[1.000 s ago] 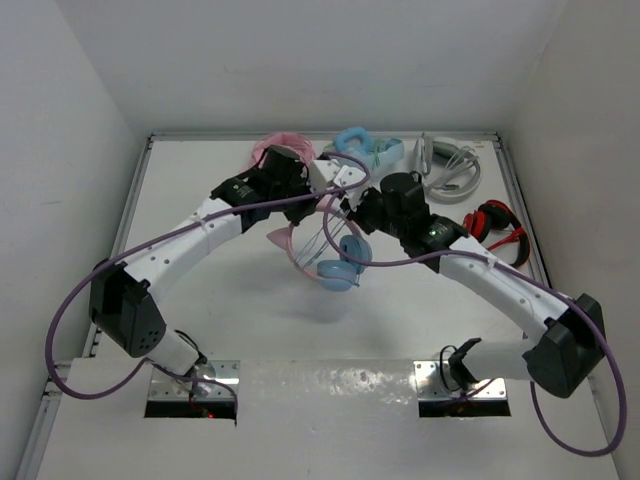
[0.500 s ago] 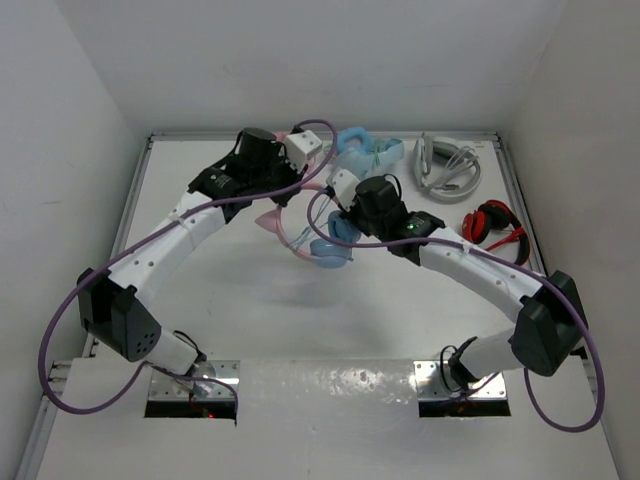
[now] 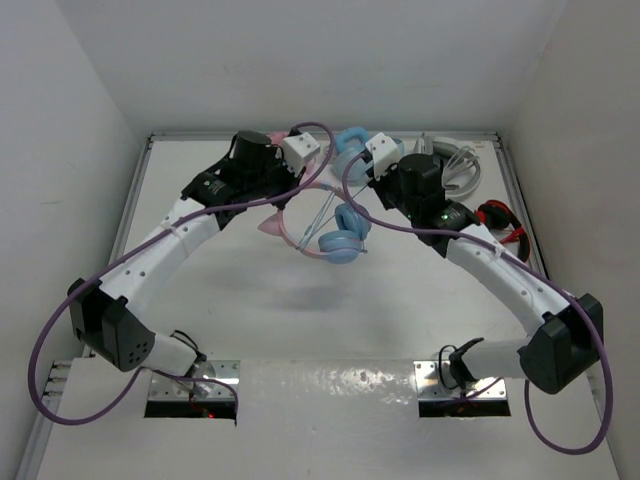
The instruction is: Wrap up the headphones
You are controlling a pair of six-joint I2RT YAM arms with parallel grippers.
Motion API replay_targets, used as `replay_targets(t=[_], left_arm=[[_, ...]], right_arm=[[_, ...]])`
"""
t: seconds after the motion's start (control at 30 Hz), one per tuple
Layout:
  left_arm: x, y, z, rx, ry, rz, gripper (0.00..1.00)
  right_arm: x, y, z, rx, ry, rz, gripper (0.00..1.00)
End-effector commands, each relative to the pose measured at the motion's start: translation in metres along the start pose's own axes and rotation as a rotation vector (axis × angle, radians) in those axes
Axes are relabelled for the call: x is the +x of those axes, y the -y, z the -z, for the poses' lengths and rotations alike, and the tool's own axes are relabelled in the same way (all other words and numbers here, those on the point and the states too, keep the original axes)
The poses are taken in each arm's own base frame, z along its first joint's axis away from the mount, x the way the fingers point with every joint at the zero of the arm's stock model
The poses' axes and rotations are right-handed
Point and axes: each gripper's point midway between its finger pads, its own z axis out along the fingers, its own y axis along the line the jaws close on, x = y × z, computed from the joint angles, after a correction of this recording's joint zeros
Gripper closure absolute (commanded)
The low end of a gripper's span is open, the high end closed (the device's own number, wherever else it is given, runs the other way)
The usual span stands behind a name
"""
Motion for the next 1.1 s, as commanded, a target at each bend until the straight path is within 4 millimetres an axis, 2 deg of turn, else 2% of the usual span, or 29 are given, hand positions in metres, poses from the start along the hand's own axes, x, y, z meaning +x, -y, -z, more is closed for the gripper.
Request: replay_targets(t=[0.0, 0.1, 0.13, 0.17, 0.27, 0.4, 0.57, 0.7, 0.73, 0.77, 0.8, 0.93, 1.07], left_arm=[[-0.029, 0.012, 0.022, 0.049, 0.110, -0.042, 1.00], [-0.031, 0.018, 0.025, 0.069, 0.120, -0.069, 1.00], [-0.032, 0.021, 0.025, 0.075, 0.123, -0.073, 1.00], [-0.032, 0.022, 0.026, 0.080, 0.125, -0.083, 1.00], [-0.036, 0.033, 0.029, 0.142, 0.141, -0.089, 1.00], [-0.044, 0.045, 0.036, 0.204, 0.164, -0.069, 1.00], [-0.051, 0.048, 0.043, 0.221, 0.184, -0.061, 1.00], [-0.051, 0.052, 0.042, 0.241, 0.189, -0.052, 1.00], [-0.054, 0.051, 0.043, 0.236, 0.196, -0.038, 1.00], [-0.055, 0.047, 0.043, 0.215, 0.198, -0.032, 1.00], [-0.058, 0.044, 0.044, 0.195, 0.204, -0.026, 1.00], [-0.065, 0.020, 0.044, 0.068, 0.207, -0.001, 1.00], [-0.064, 0.021, 0.042, 0.071, 0.208, 0.005, 1.00]], right_arm=[[-0.029, 0.014, -0.007, 0.004, 0.110, -0.078, 1.00], [-0.025, 0.011, -0.017, -0.027, 0.116, -0.112, 1.00], [-0.035, 0.010, -0.019, -0.048, 0.160, -0.131, 1.00], [-0.038, 0.014, -0.022, -0.047, 0.170, -0.144, 1.00], [-0.051, 0.008, -0.031, -0.104, 0.213, -0.151, 1.00], [-0.055, -0.002, -0.042, -0.156, 0.225, -0.164, 1.00], [-0.029, -0.015, -0.053, -0.190, 0.175, -0.129, 1.00], [-0.022, -0.028, -0.051, -0.251, 0.178, -0.095, 1.00], [-0.015, -0.033, -0.050, -0.271, 0.171, -0.090, 1.00], [-0.014, -0.038, -0.049, -0.295, 0.184, -0.081, 1.00], [0.001, -0.045, -0.048, -0.310, 0.161, -0.079, 1.00], [0.014, -0.050, -0.037, -0.304, 0.197, -0.074, 1.00], [0.021, -0.058, -0.033, -0.326, 0.199, -0.102, 0.99]])
